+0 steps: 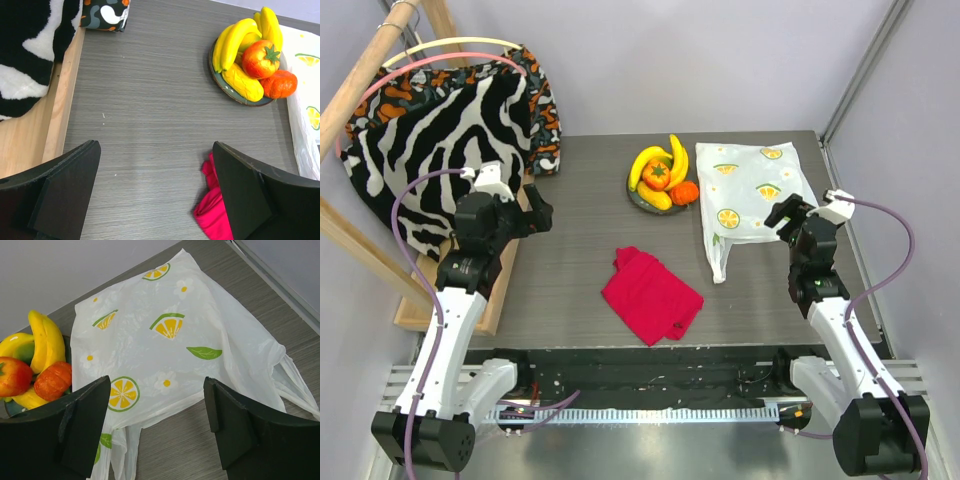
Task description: Place the fruits into the plastic bag
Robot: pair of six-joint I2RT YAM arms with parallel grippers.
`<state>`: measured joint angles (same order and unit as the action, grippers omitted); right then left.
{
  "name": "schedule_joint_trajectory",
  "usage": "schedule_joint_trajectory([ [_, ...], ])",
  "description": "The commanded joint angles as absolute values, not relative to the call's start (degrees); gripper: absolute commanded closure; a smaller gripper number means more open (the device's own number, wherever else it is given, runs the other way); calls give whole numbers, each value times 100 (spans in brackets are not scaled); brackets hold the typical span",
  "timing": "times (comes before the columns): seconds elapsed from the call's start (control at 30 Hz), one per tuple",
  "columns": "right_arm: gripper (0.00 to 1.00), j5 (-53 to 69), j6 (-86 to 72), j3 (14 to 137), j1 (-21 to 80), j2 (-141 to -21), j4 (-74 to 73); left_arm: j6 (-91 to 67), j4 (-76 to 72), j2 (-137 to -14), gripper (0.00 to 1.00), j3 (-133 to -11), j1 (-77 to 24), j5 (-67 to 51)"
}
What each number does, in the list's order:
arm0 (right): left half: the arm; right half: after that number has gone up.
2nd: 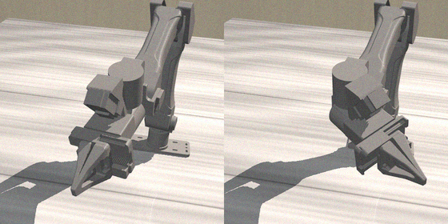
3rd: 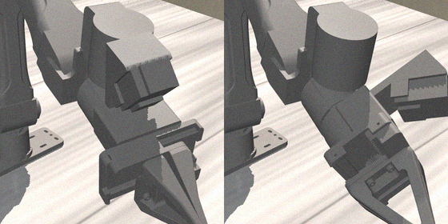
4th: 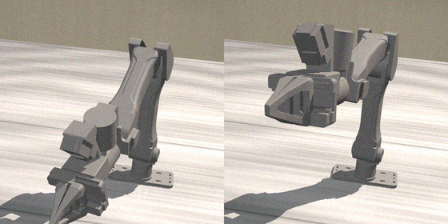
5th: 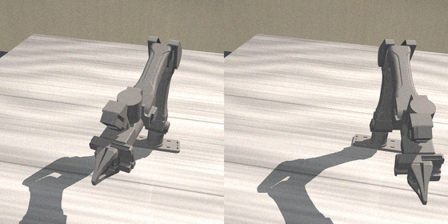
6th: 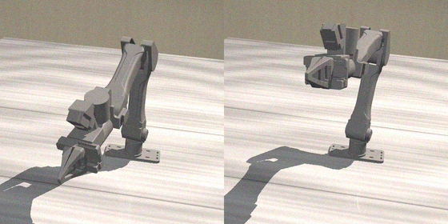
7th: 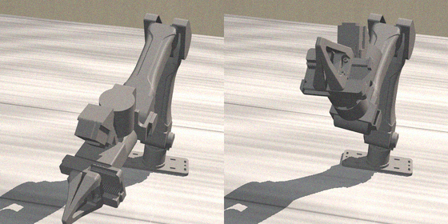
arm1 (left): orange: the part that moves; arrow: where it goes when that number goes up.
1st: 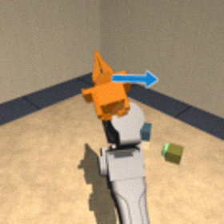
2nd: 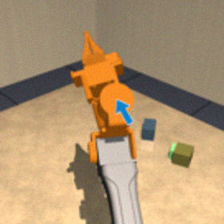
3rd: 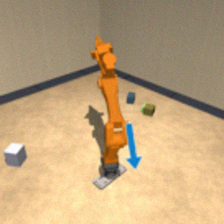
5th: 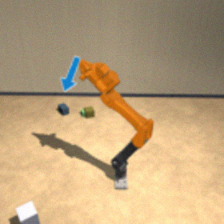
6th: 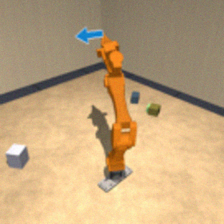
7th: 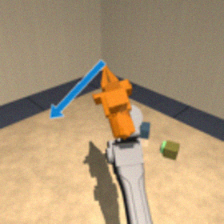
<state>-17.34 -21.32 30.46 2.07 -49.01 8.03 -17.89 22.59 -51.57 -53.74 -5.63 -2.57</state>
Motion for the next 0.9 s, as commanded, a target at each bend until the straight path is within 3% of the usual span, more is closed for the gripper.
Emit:
schedule_joint_trajectory([
  [0.0,17,-1775,-2083,3305,202,-4772,984,-1907,2162,-5141,0,-5563,-545,-53],
  [0.33,25,-1091,-2057,3515,211,-5334,888,-1969,2250,-5142,0,-5493,-545,501],
  [0.53,30,-502,-1916,3744,334,-5686,598,-1854,2224,-5098,0,-5397,-554,132],
  [0.87,36,-871,-1581,4421,1775,-6978,-738,-2153,2198,-4957,0,-5265,-554,395],
])
